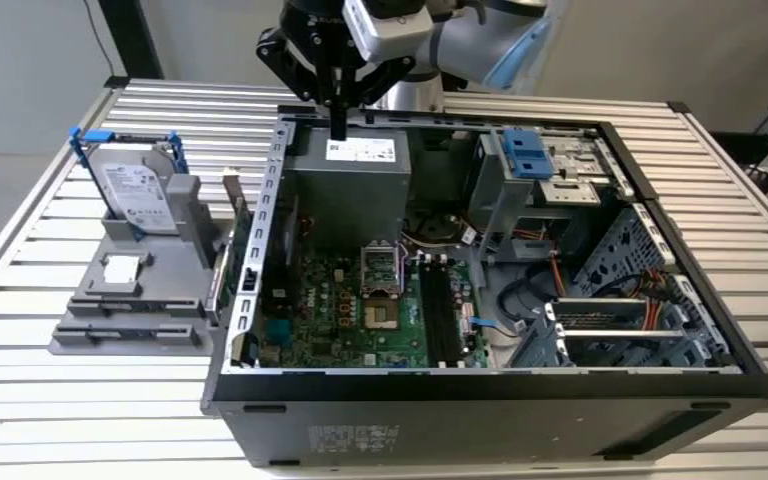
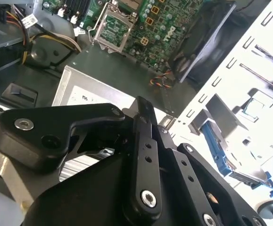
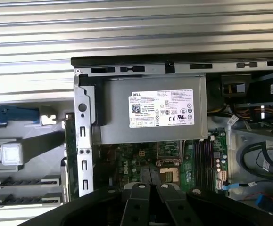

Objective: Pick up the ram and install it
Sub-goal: 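Reach for the ram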

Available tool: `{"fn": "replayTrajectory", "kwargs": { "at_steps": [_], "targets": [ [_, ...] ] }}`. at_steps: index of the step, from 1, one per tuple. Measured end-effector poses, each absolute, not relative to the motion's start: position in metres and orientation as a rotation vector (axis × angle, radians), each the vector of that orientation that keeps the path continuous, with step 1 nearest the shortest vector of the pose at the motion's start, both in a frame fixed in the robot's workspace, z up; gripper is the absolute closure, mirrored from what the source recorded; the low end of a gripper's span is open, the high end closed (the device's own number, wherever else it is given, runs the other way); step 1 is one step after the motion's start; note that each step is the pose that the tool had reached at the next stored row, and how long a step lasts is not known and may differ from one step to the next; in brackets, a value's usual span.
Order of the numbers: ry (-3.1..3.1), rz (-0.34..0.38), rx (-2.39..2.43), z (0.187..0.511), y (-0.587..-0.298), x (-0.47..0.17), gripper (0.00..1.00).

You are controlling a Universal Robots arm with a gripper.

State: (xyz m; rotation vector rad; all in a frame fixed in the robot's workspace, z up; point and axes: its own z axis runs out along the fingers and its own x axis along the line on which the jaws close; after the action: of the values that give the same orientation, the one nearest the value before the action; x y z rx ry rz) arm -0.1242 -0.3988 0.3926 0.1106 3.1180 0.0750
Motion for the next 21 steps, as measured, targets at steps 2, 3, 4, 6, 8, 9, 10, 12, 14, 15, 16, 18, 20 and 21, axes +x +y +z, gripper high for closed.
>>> {"fn": "replayTrajectory", "kwargs": {
  "at_steps": [2,3,4,6,8,9,10,12,14,15,16,18,20,21],
  "targets": [
    [3.118,0.075,0.110,0.393,-0.399,-0.127,1.00],
    [3.118,0.075,0.110,0.393,-0.399,-0.128,1.00],
    [3.118,0.075,0.110,0.393,-0.399,-0.130,1.00],
    [3.118,0.075,0.110,0.393,-0.399,-0.135,1.00],
    [3.118,0.075,0.111,0.393,-0.399,-0.139,1.00],
    [3.118,0.075,0.110,0.393,-0.399,-0.141,1.00],
    [3.118,0.075,0.110,0.393,-0.399,-0.142,1.00],
    [3.118,0.075,0.110,0.393,-0.399,-0.146,1.00],
    [3.118,0.075,0.110,0.393,-0.399,-0.149,1.00],
    [3.118,0.075,0.110,0.393,-0.399,-0.150,1.00],
    [3.118,0.075,0.110,0.393,-0.399,-0.151,1.00],
    [3.118,0.075,0.110,0.393,-0.399,-0.157,1.00],
    [3.118,0.075,0.110,0.393,-0.399,-0.161,1.00],
    [3.118,0.075,0.110,0.393,-0.399,-0.163,1.00]
  ]
}}
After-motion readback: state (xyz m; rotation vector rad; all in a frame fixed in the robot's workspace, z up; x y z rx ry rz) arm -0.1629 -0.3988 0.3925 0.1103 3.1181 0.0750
